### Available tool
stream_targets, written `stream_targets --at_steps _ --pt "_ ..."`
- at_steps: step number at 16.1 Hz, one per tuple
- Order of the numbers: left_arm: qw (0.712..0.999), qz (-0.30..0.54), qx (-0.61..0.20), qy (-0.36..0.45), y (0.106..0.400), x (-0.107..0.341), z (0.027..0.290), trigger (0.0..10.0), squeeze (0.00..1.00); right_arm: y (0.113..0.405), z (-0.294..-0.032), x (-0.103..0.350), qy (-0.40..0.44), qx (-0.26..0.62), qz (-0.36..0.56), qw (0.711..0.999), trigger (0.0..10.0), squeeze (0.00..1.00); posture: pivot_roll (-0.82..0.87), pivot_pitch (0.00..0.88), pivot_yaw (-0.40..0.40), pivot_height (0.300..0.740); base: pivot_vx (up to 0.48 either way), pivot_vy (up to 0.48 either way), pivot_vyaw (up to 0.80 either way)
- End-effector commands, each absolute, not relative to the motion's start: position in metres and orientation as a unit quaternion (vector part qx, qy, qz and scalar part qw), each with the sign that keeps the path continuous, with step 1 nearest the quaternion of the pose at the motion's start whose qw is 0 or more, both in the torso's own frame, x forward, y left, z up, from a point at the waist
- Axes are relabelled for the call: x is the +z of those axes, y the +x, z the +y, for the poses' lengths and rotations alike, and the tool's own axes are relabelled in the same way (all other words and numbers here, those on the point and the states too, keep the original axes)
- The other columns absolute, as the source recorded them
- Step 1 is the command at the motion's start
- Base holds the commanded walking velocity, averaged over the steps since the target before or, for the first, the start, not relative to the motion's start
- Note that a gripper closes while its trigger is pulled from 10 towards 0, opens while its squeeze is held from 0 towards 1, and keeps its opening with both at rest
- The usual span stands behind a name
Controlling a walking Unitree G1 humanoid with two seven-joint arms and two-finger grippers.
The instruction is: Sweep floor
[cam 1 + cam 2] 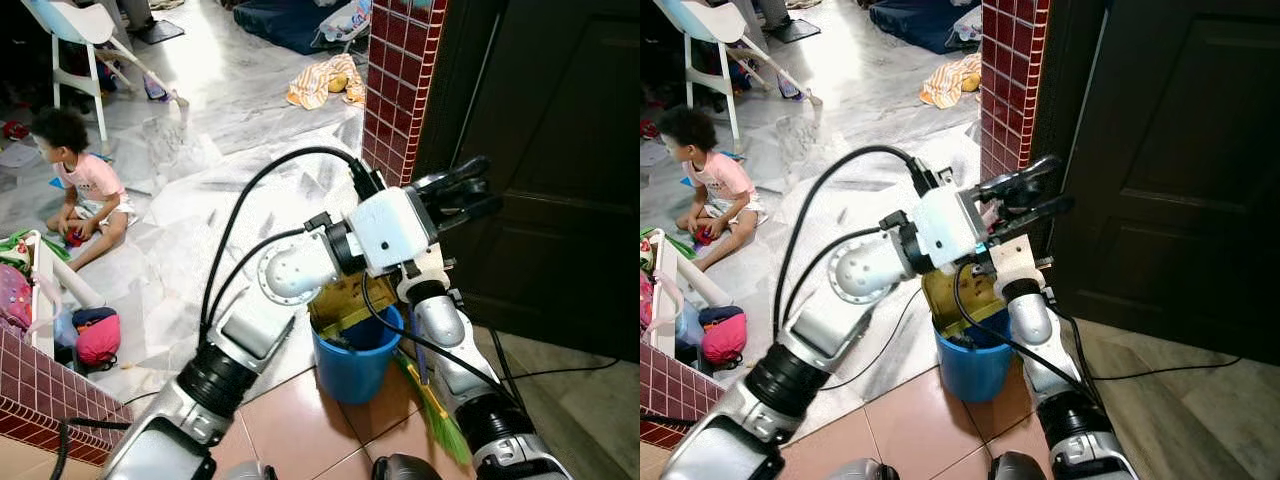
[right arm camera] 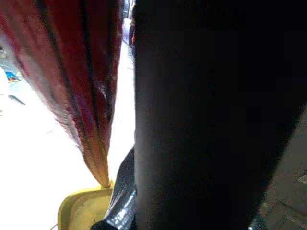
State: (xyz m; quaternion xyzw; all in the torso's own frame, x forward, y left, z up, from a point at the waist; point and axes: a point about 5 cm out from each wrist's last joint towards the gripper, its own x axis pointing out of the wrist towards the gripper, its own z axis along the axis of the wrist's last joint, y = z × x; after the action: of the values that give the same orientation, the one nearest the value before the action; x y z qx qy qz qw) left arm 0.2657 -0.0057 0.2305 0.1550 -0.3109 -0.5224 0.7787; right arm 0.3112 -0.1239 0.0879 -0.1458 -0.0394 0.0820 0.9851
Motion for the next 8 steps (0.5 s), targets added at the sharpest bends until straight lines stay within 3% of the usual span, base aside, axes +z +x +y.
stream_targets --at_steps 1,8 --pt "0.765 -0.320 -0.529 0.181 0.263 0.239 -0.003 10.0 0.00 0.316 -0.118 0.096 -0.161 0.091 -0.056 0.981 10.0 0.00 -0.05 0.000 0.053 0.740 0.000 0.000 0.00" --pt "0.782 -0.305 -0.496 0.223 0.271 0.260 0.026 10.0 0.00 0.326 -0.120 0.099 -0.166 0.093 -0.058 0.980 10.0 0.00 -0.02 0.000 0.024 0.740 0.000 0.000 0.00"
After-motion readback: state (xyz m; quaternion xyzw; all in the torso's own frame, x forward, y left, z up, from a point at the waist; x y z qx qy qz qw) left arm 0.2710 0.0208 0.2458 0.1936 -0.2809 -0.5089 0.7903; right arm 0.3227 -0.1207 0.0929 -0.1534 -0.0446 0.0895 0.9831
